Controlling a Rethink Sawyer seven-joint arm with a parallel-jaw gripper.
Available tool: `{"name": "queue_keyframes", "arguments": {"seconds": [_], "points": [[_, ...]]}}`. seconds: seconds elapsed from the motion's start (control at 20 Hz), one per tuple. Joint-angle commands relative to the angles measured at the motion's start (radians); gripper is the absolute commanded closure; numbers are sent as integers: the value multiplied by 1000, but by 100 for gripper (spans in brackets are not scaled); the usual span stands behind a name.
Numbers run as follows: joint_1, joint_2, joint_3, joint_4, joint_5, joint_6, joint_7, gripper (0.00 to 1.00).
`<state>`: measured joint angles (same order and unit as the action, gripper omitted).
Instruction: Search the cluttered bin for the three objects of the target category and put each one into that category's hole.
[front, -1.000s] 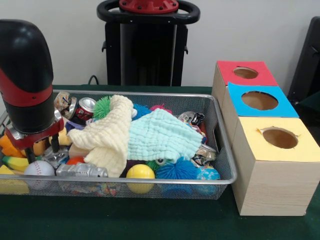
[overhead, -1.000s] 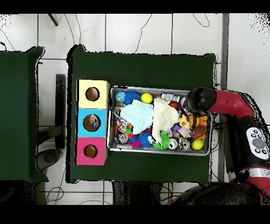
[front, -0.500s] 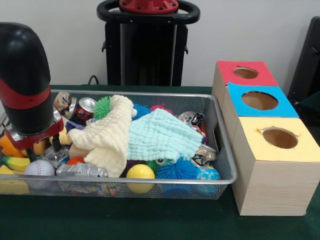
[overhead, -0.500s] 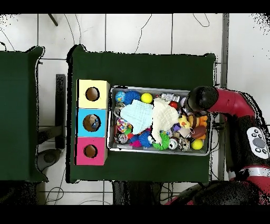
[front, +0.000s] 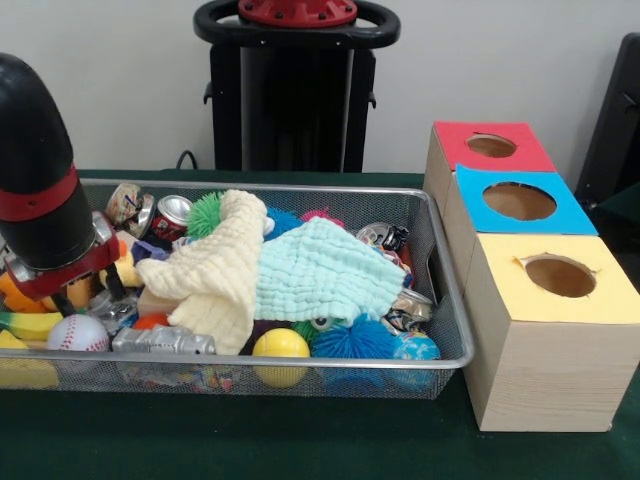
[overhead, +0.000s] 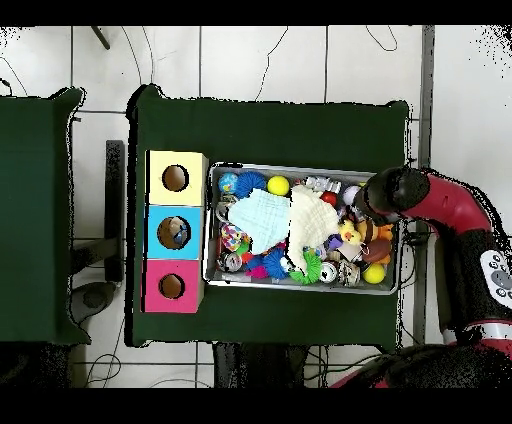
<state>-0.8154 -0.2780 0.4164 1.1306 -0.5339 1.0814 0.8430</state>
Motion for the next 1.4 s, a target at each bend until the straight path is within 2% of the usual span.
{"name": "queue_keyframes", "arguments": {"seconds": [0.05, 0.4, 1.0, 1.05, 1.4], "points": [[-21, 142, 99, 102, 37, 72, -236, 0], [-59, 170, 156, 122, 74, 47, -285, 0], [-96, 191, 211, 143, 55, 14, -315, 0], [-97, 192, 213, 143, 51, 15, -315, 100], [-108, 197, 229, 146, 42, 17, -308, 100]]}}
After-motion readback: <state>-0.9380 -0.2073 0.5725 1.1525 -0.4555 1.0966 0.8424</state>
